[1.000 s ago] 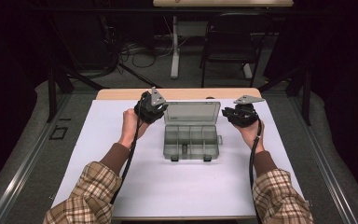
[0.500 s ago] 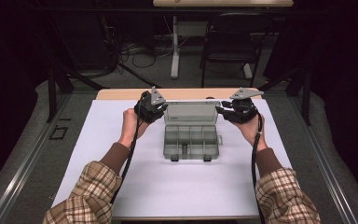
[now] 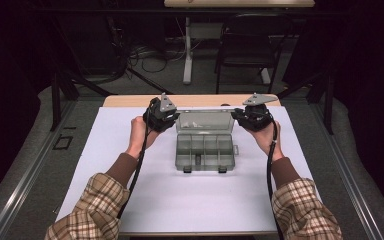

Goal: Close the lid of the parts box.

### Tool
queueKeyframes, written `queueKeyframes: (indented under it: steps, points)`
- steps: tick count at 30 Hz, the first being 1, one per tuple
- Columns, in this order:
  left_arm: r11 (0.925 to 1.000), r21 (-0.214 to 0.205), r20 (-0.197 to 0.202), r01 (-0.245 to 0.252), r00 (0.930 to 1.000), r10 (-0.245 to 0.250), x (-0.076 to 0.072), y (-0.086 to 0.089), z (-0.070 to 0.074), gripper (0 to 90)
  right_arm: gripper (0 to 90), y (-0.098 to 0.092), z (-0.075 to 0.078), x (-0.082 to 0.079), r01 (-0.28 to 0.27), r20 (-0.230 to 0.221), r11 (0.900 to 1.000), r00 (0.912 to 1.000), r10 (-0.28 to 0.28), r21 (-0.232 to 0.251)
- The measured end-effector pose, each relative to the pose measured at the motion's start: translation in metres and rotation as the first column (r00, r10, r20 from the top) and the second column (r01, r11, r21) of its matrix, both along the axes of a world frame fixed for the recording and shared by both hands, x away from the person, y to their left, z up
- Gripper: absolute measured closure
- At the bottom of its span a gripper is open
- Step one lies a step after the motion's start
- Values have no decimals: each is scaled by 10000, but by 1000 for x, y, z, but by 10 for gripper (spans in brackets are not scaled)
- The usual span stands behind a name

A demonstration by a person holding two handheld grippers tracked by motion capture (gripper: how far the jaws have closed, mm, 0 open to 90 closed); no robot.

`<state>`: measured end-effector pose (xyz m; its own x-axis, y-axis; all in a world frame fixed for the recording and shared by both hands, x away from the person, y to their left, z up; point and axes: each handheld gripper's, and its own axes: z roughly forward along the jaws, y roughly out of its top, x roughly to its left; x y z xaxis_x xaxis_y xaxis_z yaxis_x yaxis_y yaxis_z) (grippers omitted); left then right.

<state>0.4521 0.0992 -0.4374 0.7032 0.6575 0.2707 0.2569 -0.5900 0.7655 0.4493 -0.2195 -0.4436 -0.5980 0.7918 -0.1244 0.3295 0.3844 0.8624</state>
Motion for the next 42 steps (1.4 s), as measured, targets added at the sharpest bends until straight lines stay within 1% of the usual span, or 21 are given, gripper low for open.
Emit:
queueKeyframes:
  steps: [3, 5, 9, 13, 17, 23, 26, 32, 34, 35, 36, 37, 38, 39, 40, 41, 42]
  points:
    - [10000, 16, -37, 91, 10000, -91, -2, 1, 0, 770, 774, -1, 0, -4, -36, -22, 10000, 10000, 36, -74]
    - [9998, 42, -71, 171, 9998, -171, -5, 1, 0, 769, 773, 0, -1, -7, -110, 47, 9998, 9999, 111, -184]
    - [9995, 149, 4, 285, 9996, -285, -11, 2, -1, 766, 777, -1, -2, -12, -197, 74, 9994, 9998, 199, -299]
    - [9994, 21, -139, 341, 9993, -340, -14, 4, -2, 763, 776, -2, -3, -17, -281, 47, 9992, 9996, 282, -288]
    - [9992, -74, -227, 395, 9990, -397, -18, 5, -4, 756, 776, -2, -5, -22, -327, 161, 9988, 9993, 333, -375]
    - [9986, -104, -157, 521, 9985, -522, -26, 6, -7, 742, 771, -2, -8, -29, -435, 218, 9978, 9988, 446, -495]
    - [9983, -165, -199, 555, 9982, -558, -29, 6, -9, 732, 768, -3, -9, -33, -481, 237, 9974, 9985, 495, -544]
    - [9981, -33, -295, 610, 9977, -611, -32, 7, -10, 710, 767, -3, -10, -37, -569, 229, 9956, 9980, 588, -748]
    - [9983, -147, -410, 571, 9975, -576, -32, 7, -9, 644, 769, -3, -10, -37, -559, 244, 9958, 9980, 578, -726]
    - [9980, -212, -456, 593, 9971, -602, -32, 8, -8, 592, 769, -3, -10, -37, -554, 246, 9960, 9981, 572, -704]
    - [9975, -372, -487, 609, 9968, -627, -33, 9, -6, 531, 769, -3, -10, -36, -550, 254, 9960, 9981, 569, -706]
    - [9963, -539, -508, 671, 9963, -698, -35, 10, -3, 496, 769, -3, -10, -36, -555, 256, 9959, 9980, 574, -713]
    - [9954, -628, -461, 717, 9961, -747, -37, 11, 1, 487, 769, -3, -10, -37, -563, 251, 9959, 9980, 582, -708]
    - [9947, -743, -334, 717, 9967, -743, -39, 11, 5, 488, 768, -3, -10, -37, -573, 246, 9958, 9979, 591, -714]
    - [9948, -758, -270, 677, 9972, -700, -40, 11, 9, 525, 767, -3, -10, -37, -582, 242, 9957, 9979, 601, -714]
    - [9949, -771, -221, 644, 9976, -662, -40, 11, 12, 600, 766, -3, -10, -37, -588, 234, 9957, 9979, 607, -720]
    - [9959, -712, -146, 551, 9983, -563, -40, 11, 13, 650, 764, -3, -10, -37, -591, 222, 9957, 9979, 609, -717]
